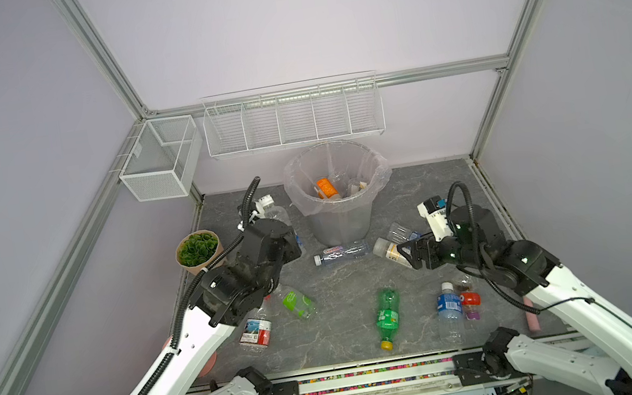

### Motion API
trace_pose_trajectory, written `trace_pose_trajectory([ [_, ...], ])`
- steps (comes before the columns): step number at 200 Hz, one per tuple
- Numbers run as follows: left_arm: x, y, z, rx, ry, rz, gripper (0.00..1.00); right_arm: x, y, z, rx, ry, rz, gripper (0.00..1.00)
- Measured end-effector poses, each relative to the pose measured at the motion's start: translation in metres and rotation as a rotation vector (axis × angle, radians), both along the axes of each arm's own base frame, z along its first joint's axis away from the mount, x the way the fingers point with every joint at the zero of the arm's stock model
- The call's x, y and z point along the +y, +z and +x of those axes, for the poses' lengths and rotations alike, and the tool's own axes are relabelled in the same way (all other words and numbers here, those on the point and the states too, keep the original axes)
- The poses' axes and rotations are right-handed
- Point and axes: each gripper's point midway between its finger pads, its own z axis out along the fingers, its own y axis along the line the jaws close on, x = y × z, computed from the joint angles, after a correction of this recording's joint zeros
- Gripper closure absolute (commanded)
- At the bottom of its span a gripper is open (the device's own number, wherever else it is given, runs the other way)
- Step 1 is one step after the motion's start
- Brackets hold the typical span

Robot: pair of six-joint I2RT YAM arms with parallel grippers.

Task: Throw the plastic bottles in the bin
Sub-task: 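Lift the blue-labelled water bottle with the left gripper over the bin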

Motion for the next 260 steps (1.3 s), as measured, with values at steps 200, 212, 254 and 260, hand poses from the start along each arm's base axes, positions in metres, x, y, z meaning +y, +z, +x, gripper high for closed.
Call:
trace_pose_trajectory([
  [200,-0.053,0.236,0.040,-0.553,-0.149,-0.076,0.83,-0.006,-0.010,-0.005,0.017,-0.011,-0.014,0.12],
  [212,-0.057,0.241,0.041,-0.565,-0.156,-0.083,0.83,-0.006,-0.009,-0.005,0.016,-0.013,-0.011,0.12],
  [254,-0.071,0.250,0.050,-0.588,-0.180,-0.093,0.83,-0.008,-0.008,-0.006,0.009,-0.018,-0.011,0.12],
  [260,-0.073,0.250,0.052,-0.589,-0.181,-0.093,0.83,-0.008,-0.007,-0.006,0.007,-0.021,-0.012,0.12],
])
